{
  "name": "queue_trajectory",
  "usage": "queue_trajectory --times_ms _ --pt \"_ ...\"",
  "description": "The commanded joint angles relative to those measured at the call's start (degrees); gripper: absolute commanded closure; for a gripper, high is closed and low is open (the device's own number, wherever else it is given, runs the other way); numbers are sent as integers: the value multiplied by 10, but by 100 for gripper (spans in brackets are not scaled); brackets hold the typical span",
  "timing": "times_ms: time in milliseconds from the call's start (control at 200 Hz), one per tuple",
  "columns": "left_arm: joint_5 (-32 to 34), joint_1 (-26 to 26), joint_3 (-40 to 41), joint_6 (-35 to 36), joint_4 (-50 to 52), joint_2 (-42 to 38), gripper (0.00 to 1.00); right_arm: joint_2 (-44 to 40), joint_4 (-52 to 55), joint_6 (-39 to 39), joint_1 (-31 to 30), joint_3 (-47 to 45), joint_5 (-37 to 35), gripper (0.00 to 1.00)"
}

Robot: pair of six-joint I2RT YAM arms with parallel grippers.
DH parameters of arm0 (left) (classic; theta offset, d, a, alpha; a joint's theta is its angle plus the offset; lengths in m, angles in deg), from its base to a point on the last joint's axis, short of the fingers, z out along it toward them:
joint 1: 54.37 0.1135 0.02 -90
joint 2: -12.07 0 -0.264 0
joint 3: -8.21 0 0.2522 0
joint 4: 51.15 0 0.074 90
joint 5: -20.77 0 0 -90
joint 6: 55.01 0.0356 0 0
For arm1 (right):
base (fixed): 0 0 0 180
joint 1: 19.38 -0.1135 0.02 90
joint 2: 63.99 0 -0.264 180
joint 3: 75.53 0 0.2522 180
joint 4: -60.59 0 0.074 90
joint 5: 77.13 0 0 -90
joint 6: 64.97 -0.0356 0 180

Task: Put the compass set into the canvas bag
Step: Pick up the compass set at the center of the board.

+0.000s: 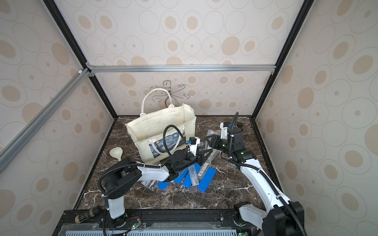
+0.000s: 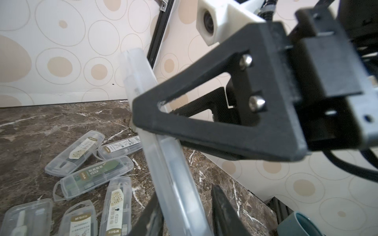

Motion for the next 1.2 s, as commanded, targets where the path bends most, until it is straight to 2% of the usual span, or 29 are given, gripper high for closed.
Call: queue_trajectory --times_ms 0,145,310,500,565,630,720,925,1191 --pt "-18 5 -27 -11 -42 10 69 -11 -3 -1 1 -1 4 56" --pt "-19 5 -24 -18 -51 12 74 -14 -9 -4 1 -4 8 56" --pt "-20 6 -23 -18 -59 12 84 -15 -11 -4 1 -7 10 55" --pt "-15 6 -23 -16 -58 11 87 -20 -11 -4 1 -9 4 50" --pt "-13 6 -24 -13 -52 11 87 -24 -9 -3 1 -9 0 40" --pt "-12 6 -27 -7 -38 9 87 -34 -3 4 2 -7 -9 20" --pt "-6 6 -33 8 -8 1 87 -57 16 20 3 -3 -37 0" --pt "29 9 -48 48 86 -48 87 -130 90 36 17 5 -190 0" --pt "72 14 -131 116 291 -108 87 -202 111 47 35 -15 -284 0"
